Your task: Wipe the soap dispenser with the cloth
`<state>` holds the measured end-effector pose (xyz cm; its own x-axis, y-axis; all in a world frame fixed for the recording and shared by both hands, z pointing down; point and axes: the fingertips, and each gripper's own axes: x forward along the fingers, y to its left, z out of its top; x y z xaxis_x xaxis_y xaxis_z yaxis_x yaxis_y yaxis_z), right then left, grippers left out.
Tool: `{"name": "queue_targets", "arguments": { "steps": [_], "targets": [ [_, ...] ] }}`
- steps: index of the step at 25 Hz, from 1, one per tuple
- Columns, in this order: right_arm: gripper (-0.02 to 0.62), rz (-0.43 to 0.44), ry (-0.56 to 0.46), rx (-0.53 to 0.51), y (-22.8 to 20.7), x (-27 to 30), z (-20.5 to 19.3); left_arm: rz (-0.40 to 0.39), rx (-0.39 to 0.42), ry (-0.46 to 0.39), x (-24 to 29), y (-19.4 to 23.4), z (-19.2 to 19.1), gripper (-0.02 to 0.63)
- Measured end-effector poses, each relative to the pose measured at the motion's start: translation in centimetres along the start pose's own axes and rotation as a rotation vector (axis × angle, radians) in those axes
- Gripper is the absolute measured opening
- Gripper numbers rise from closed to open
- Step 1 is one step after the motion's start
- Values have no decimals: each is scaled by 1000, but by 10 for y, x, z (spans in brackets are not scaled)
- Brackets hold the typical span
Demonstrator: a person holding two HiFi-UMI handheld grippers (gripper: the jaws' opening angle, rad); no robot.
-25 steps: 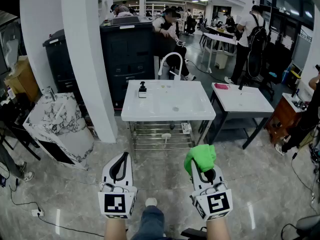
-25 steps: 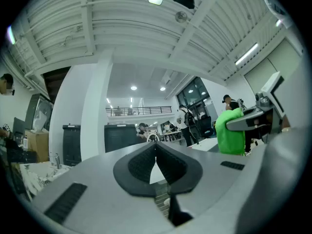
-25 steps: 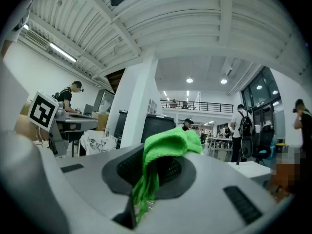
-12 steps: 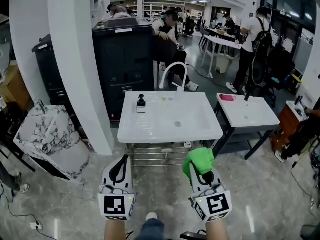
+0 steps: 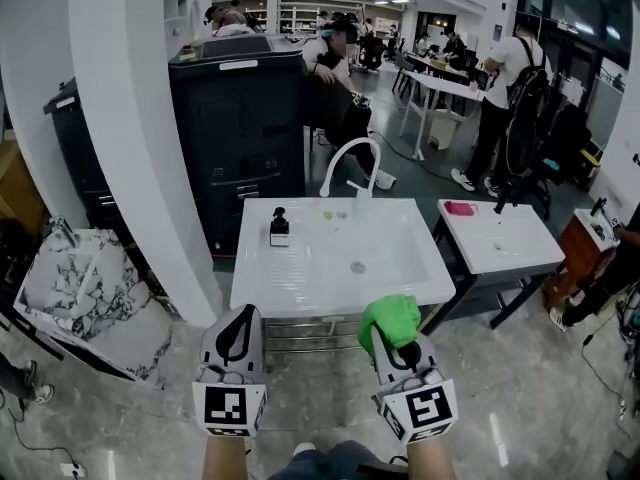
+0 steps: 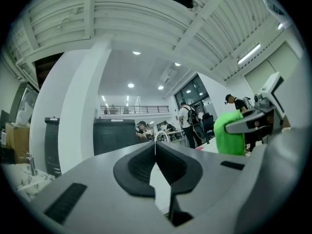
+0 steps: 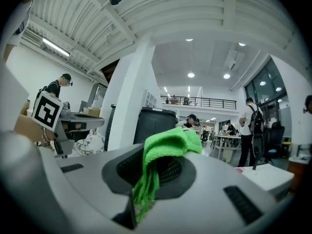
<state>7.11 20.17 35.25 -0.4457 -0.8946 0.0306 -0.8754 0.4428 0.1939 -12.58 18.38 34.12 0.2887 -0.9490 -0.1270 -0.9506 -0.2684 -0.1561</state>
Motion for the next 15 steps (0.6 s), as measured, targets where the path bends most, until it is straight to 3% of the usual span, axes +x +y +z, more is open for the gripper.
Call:
{"name": "queue_targets", "arguments": {
  "steps": [9, 15],
  "targets": [
    [46, 33, 30, 42, -18, 62, -21, 49, -28, 29, 40, 37, -27, 17],
    [46, 80, 36, 51, -41, 135, -31, 73, -33, 52, 97, 63, -49, 17]
  ]
}}
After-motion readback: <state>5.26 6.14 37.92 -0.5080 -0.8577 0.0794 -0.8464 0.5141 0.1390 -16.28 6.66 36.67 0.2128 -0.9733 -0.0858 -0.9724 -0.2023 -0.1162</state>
